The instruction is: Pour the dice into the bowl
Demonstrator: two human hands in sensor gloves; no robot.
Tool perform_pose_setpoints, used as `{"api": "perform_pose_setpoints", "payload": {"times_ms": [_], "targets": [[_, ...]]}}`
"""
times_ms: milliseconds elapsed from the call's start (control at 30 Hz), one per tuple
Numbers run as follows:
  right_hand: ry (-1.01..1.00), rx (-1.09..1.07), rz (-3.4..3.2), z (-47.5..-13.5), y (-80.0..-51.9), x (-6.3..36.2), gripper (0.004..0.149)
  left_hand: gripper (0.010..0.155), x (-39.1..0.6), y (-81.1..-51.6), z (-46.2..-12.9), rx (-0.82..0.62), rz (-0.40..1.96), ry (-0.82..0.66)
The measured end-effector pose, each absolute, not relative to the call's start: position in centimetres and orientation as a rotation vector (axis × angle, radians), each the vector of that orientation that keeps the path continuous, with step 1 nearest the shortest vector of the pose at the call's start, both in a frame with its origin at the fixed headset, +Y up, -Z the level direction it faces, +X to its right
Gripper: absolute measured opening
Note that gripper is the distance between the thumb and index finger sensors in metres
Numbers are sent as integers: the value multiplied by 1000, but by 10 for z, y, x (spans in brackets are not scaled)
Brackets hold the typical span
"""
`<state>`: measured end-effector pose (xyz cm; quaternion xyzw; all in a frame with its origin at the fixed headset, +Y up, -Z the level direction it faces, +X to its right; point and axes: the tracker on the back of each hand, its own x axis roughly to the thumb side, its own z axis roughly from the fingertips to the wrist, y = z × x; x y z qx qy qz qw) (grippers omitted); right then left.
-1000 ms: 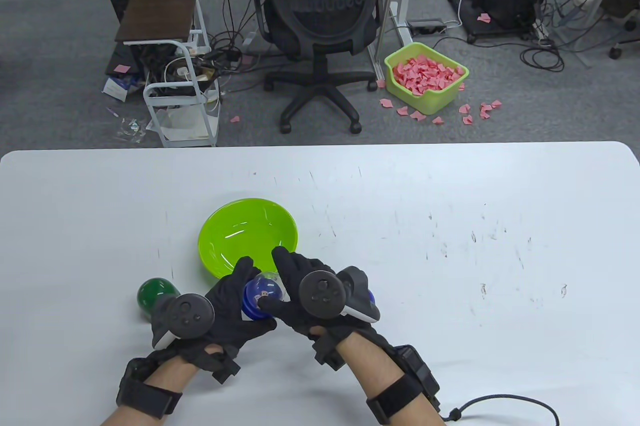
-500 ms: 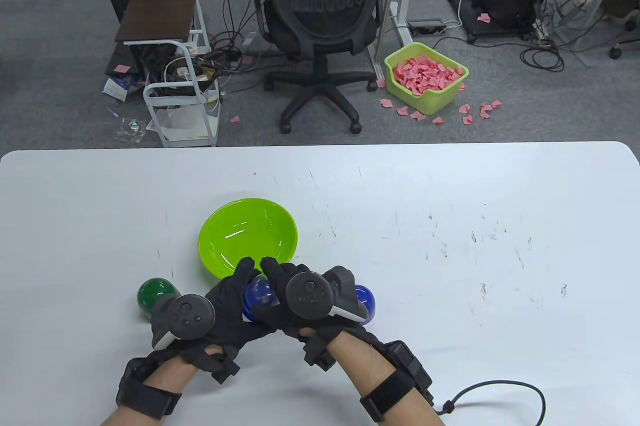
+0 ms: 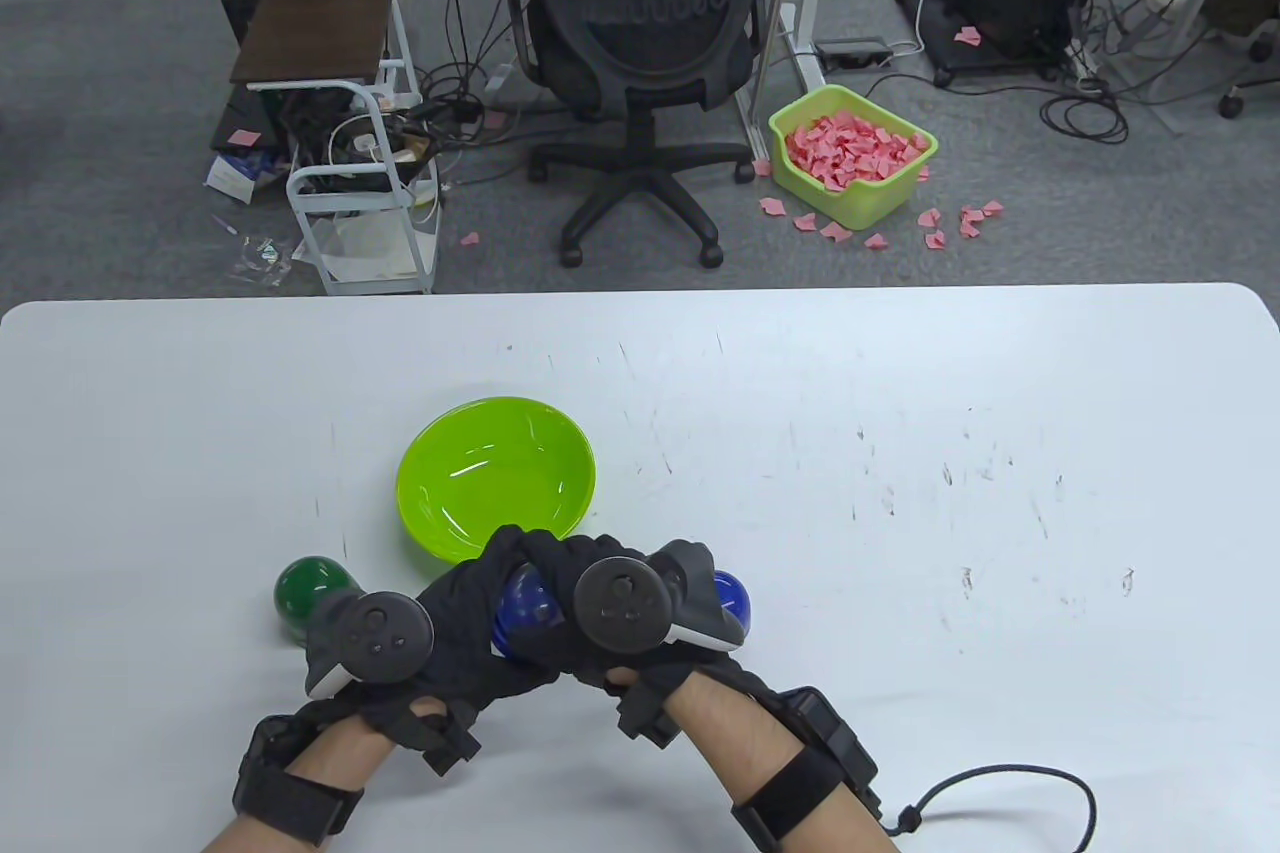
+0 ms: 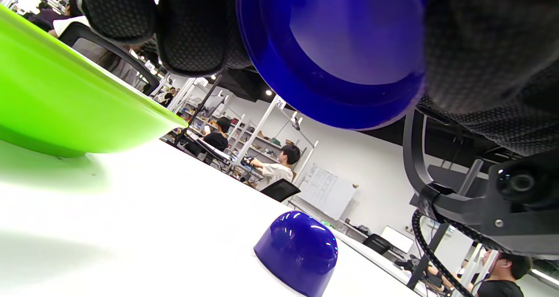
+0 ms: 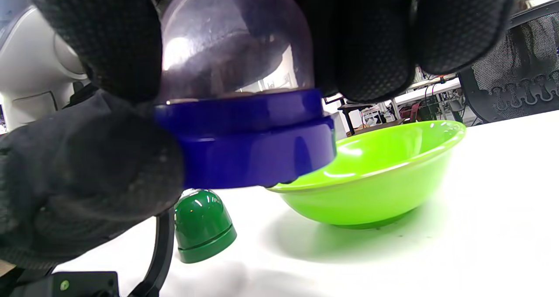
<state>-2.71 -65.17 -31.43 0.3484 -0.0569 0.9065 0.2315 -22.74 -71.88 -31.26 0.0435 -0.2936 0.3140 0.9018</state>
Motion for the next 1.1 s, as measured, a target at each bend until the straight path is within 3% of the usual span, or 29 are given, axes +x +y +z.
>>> {"api": "perform_pose_setpoints", "payload": {"times_ms": [400, 1100], "targets": [[-296, 894, 2419, -315, -644, -3, 84, 114, -232, -723, -315, 117, 633, -581], [-504, 488, 2657, -343, -659, 109, 83, 113, -242, -720, -318, 130, 649, -533]]}}
